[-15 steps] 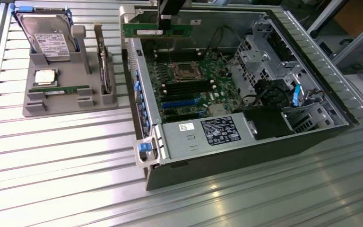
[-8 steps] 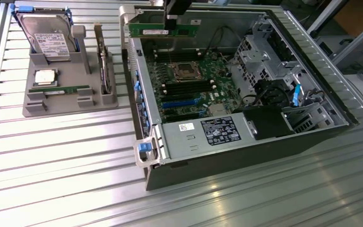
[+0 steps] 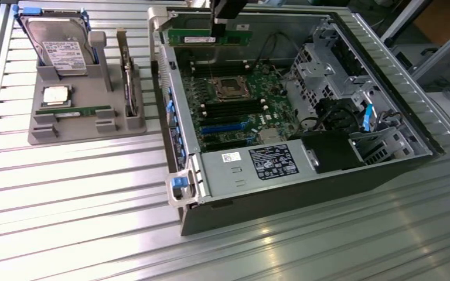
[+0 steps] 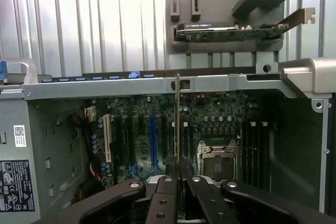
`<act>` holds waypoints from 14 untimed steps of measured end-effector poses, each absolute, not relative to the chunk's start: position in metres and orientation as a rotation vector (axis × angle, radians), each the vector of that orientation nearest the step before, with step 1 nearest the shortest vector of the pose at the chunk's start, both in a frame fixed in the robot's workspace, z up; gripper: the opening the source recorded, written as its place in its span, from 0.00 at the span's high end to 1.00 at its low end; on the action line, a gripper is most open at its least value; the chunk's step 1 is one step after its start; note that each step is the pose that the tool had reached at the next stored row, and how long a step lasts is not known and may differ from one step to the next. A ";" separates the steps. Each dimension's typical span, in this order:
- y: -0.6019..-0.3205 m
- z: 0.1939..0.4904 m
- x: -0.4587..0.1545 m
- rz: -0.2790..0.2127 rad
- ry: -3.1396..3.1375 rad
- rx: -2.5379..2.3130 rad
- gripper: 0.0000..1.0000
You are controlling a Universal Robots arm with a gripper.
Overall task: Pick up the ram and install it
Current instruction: 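Pick up the ram and move it above insertion slot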
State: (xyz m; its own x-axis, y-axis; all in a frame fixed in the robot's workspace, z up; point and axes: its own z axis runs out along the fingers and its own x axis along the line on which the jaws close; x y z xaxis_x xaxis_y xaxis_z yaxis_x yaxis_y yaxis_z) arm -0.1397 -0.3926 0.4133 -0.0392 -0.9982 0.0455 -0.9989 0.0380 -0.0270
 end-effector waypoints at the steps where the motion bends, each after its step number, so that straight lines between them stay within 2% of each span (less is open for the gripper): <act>1: -0.393 0.413 -0.139 0.080 -2.253 2.168 0.88; 14: -0.393 0.413 -0.119 0.080 -2.253 2.168 0.88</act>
State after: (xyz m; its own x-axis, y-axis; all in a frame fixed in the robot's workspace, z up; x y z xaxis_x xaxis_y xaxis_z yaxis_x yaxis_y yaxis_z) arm -0.1188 -0.3926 0.4133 -0.0392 -0.9982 0.0455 -0.9989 0.0380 -0.0270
